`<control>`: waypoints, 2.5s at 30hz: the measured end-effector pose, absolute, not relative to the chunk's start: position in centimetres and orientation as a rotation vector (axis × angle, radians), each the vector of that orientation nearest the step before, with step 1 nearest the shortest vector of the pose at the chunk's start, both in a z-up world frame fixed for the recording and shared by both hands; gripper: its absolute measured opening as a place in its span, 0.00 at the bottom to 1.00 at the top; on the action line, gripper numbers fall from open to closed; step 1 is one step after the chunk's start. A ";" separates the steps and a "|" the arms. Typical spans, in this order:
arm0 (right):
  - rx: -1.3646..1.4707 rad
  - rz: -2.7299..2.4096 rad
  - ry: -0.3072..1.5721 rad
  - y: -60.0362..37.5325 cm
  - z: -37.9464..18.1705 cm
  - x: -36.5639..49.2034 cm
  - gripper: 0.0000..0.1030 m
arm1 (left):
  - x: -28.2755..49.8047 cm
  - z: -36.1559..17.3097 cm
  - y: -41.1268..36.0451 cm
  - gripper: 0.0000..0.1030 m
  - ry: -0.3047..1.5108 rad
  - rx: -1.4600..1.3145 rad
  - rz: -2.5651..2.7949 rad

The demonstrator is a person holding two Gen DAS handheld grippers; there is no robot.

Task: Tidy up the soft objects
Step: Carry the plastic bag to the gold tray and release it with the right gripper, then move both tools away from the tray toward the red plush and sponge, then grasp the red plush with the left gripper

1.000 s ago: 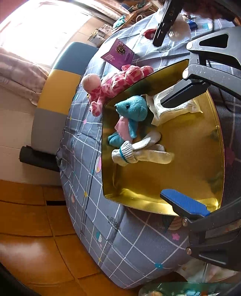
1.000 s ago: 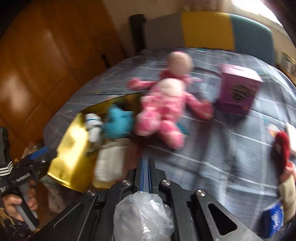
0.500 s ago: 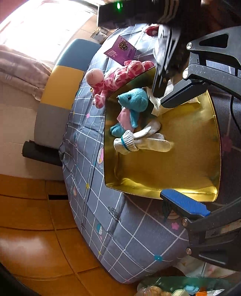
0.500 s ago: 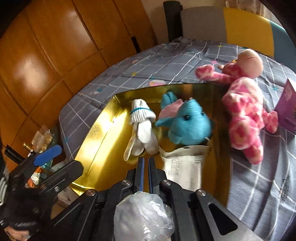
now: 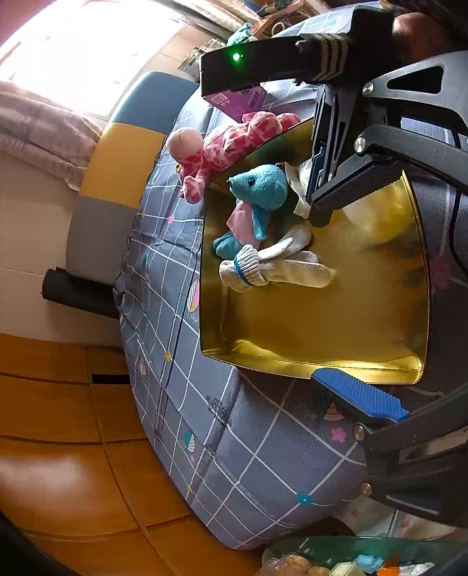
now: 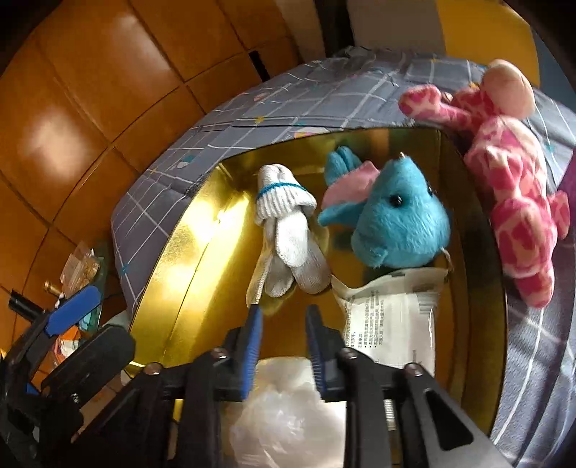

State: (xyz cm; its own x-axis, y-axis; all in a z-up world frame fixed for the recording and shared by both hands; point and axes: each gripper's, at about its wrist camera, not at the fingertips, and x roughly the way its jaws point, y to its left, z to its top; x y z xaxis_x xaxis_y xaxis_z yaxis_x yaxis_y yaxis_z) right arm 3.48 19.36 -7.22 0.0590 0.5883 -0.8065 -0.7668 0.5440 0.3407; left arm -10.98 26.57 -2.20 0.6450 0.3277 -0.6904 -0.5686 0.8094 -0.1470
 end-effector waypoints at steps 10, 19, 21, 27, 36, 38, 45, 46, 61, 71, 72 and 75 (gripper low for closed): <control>-0.095 0.975 1.065 16.8 -5.6 4.4 0.41 | -10.9 -2.6 26.6 0.87 0.713 -0.369 0.523; -0.136 0.868 0.936 12.3 -3.0 4.3 0.45 | -10.3 -2.6 25.8 0.90 0.727 -0.356 0.498; -0.133 0.841 0.920 10.9 -2.6 4.6 0.45 | -10.0 -2.4 25.5 0.90 0.724 -0.354 0.483; -0.088 0.711 0.896 4.6 -1.8 6.7 0.45 | -8.4 -1.5 24.2 0.90 0.723 -0.334 0.418; -0.013 0.431 0.898 -8.5 -1.3 11.6 0.45 | -4.0 0.7 19.2 0.90 0.730 -0.231 0.241; 0.008 0.348 0.890 -11.8 -1.0 12.8 0.45 | -2.9 1.1 17.6 0.90 0.735 -0.205 0.198; 0.134 0.059 0.842 -22.4 -0.6 16.2 0.45 | 3.3 1.3 11.3 0.90 0.788 -0.171 0.035; 0.161 0.022 0.835 -23.6 -0.8 16.4 0.45 | 4.4 1.2 10.3 0.90 0.805 -0.173 0.012; 0.413 -0.015 0.848 -28.1 -1.8 16.8 0.45 | 21.3 -4.3 -3.6 0.71 1.020 -0.210 -0.193; 0.489 0.027 0.871 -28.7 -2.3 16.9 0.45 | 29.0 -7.0 -8.7 0.74 1.089 -0.255 -0.146; 0.494 0.032 0.871 -28.7 -2.3 16.9 0.45 | 29.5 -7.3 -9.0 0.75 1.095 -0.254 -0.137; 0.504 0.041 0.870 -28.7 -2.3 16.8 0.45 | 31.1 -8.7 -9.5 0.75 1.122 -0.295 -0.127</control>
